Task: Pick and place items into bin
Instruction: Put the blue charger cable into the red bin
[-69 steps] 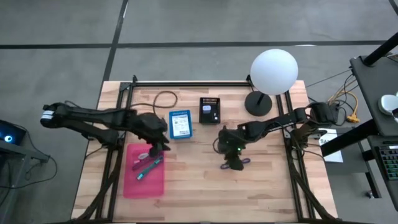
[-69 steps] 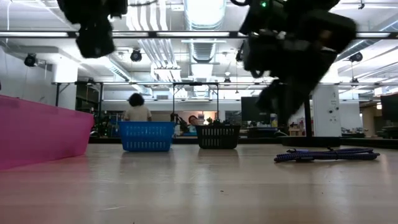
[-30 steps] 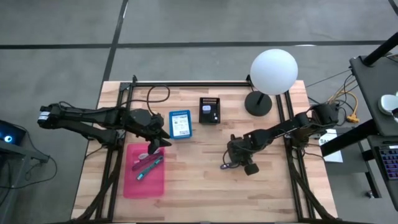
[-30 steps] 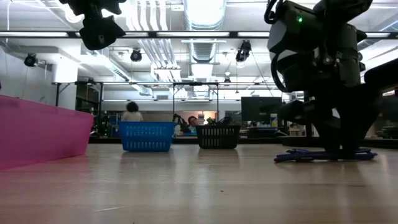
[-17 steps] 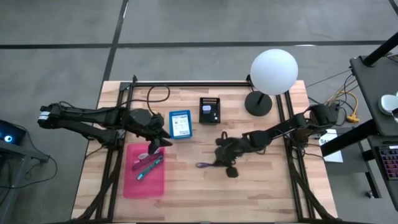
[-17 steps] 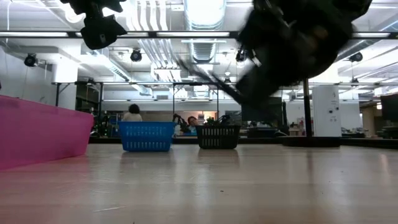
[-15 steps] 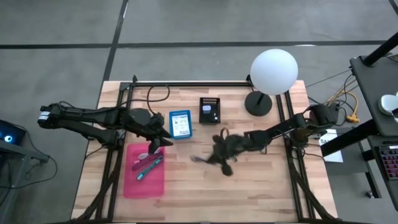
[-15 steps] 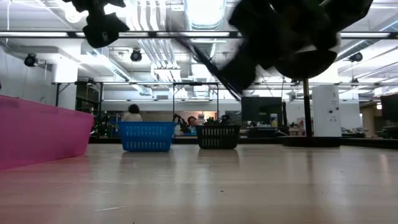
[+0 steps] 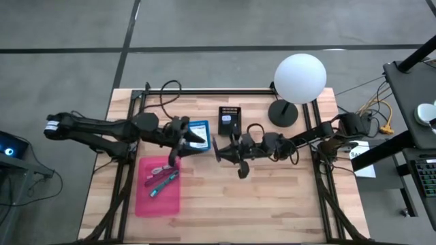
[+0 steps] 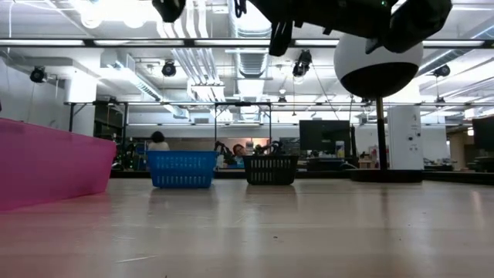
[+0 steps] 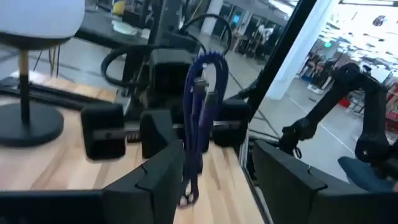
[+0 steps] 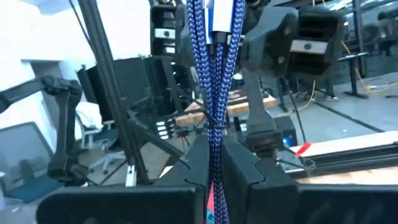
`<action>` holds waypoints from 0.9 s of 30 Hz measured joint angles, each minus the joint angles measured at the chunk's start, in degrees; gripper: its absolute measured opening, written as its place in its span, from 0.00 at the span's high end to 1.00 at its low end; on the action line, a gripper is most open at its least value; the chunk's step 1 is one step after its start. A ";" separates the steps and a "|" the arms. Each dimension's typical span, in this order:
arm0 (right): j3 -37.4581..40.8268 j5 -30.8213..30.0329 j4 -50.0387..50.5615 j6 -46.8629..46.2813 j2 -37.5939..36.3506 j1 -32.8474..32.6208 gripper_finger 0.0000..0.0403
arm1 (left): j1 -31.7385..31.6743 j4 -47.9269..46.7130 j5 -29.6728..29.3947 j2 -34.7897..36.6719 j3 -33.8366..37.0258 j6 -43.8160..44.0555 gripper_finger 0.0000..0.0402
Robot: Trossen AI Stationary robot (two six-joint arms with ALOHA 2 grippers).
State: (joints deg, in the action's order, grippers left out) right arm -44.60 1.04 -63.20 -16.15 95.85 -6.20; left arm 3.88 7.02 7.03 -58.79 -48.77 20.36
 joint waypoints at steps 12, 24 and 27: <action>-0.02 -0.17 1.50 -0.28 0.00 0.00 0.97 | 0.00 14.11 1.25 -10.95 0.07 0.22 0.56; -0.04 -1.07 1.42 -0.37 0.00 -0.07 0.97 | -0.02 18.47 1.51 -13.04 0.06 -2.62 0.69; -0.07 -1.02 1.32 -0.20 -0.01 -0.07 0.97 | -0.02 18.36 1.39 -12.83 0.07 -2.68 0.83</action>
State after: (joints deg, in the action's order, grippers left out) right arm -44.66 0.02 -61.87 -16.35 95.85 -6.26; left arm 3.86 25.39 8.41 -71.62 -48.71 17.68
